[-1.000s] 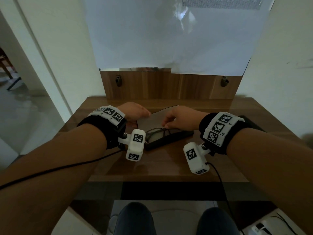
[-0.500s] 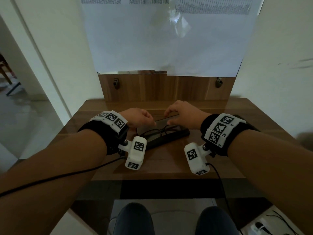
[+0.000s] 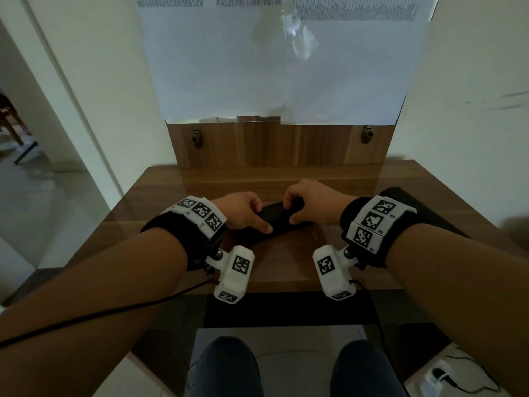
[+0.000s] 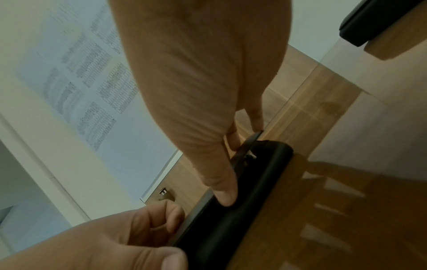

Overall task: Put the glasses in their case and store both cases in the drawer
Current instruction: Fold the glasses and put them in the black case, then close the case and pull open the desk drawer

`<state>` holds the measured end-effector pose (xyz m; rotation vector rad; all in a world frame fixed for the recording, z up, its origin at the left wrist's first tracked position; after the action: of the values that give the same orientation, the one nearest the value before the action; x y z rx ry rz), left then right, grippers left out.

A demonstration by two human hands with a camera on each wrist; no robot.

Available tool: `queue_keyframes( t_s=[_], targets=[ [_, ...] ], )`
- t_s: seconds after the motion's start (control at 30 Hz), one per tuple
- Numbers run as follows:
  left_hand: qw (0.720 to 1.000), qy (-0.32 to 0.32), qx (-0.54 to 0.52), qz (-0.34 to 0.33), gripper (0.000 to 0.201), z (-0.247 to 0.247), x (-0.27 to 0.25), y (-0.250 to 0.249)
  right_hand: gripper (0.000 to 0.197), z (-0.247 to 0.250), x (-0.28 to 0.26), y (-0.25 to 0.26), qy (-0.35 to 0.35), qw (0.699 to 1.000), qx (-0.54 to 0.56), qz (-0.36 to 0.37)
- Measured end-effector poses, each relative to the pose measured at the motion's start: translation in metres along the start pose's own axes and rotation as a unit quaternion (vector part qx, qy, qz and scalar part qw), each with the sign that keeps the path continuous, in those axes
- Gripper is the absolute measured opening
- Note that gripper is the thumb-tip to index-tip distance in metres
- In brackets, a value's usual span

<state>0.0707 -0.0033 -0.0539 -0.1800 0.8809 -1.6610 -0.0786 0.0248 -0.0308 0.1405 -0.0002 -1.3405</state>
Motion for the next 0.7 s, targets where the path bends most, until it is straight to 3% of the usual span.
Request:
queue_keyframes(
  t_s=[0.37,0.7],
  targets=[
    [0.999,-0.021,0.025,-0.008,0.049,-0.009,-0.013,-0.001,0.033,-0.010,-0.012,-0.001,-0.008,1.000,0.005,-0.015],
    [0.995,-0.101,-0.015,-0.013,0.038,-0.013,-0.023,0.001,0.034,-0.016,-0.029,0.002,-0.021,0.999,0.035,-0.025]
  ],
)
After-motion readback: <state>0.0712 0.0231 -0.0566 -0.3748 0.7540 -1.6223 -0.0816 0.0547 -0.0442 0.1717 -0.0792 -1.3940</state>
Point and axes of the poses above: each hand's wrist, its own x-axis towards the middle knuckle, its own z-axis out of the back of the hand, y = z × x, the point moved 6 cm from there along x, towards the middle knuckle, and after that the axes turned 13 degrees about -x, right-handed, at the moved point
